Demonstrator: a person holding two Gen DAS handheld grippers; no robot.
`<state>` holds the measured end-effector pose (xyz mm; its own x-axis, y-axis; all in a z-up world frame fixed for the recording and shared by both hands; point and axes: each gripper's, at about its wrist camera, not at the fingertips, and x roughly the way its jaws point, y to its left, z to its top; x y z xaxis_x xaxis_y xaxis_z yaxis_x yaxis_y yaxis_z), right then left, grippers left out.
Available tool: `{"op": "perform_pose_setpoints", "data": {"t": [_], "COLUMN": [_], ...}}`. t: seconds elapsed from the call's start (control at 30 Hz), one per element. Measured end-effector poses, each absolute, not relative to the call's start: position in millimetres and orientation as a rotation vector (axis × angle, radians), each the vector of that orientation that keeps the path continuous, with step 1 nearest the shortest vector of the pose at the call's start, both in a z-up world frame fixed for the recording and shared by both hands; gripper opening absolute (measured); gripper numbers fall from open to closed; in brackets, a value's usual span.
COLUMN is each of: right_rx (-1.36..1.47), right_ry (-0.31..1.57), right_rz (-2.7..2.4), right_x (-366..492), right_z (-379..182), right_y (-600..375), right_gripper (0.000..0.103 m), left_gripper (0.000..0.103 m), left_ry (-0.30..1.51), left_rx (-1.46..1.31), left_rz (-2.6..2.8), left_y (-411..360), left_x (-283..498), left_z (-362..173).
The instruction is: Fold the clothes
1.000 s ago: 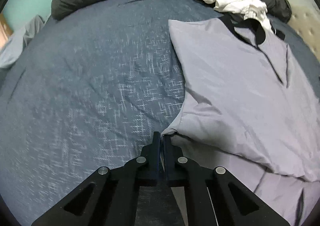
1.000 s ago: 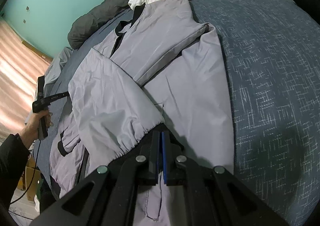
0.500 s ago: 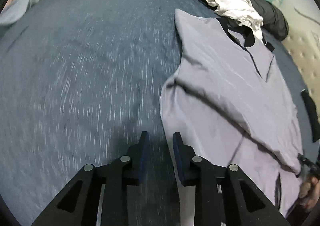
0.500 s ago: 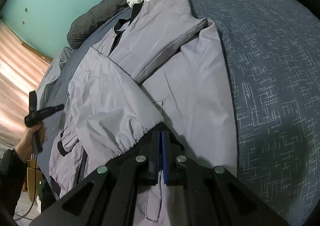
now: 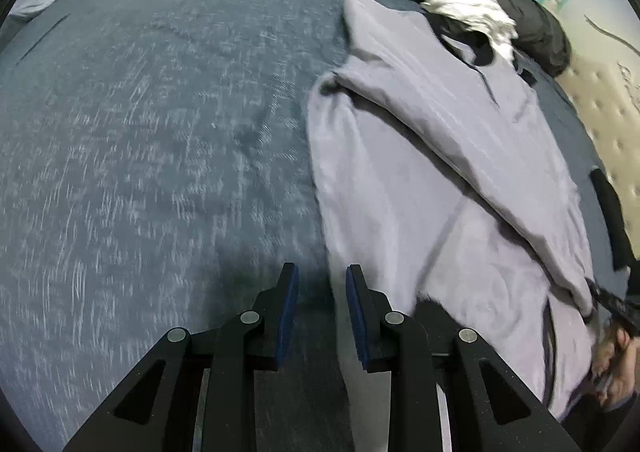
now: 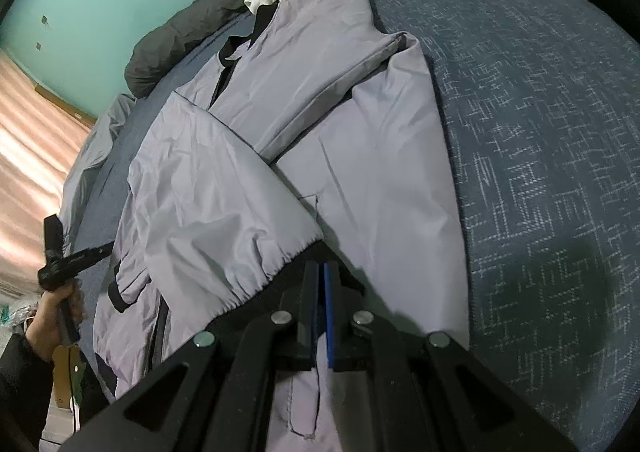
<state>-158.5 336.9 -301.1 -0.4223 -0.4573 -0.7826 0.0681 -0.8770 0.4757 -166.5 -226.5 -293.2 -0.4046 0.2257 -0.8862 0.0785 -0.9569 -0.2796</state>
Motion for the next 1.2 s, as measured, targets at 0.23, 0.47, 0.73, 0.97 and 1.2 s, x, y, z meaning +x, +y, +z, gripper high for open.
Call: {"op": "perform_pose_setpoints", "data": {"t": [0.23, 0.47, 0.73, 0.97, 1.2], "right_rx": [1.486, 1.538, 1.676, 1.713, 1.732], "right_ry": [-0.540, -0.483, -0.531, -0.539, -0.528], "right_rz": [-2.360, -2.339, -2.230, -2.189, -2.169], "right_x": [-140, -94, -60, -49, -39], "right_z": [-272, -246, -262, -276, -283], "right_y": [350, 371, 380, 371, 364], "right_gripper": [0.029, 0.039, 0.053, 0.053, 0.013], "left_gripper": [0.040, 0.040, 0.044, 0.042, 0.010], "left_ry": [-0.507, -0.586, -0.609, -0.623, -0.573], "left_rx": [-1.719, -1.729, -1.754, -1.763, -1.724], "left_rz": [2.445, 2.388, 2.302, 2.269, 2.266], "left_y": [-220, -212, -205, -210, -197], "left_x": [-129, -91, -47, -23, -13], "left_z": [-300, -298, -293, -295, -278]}}
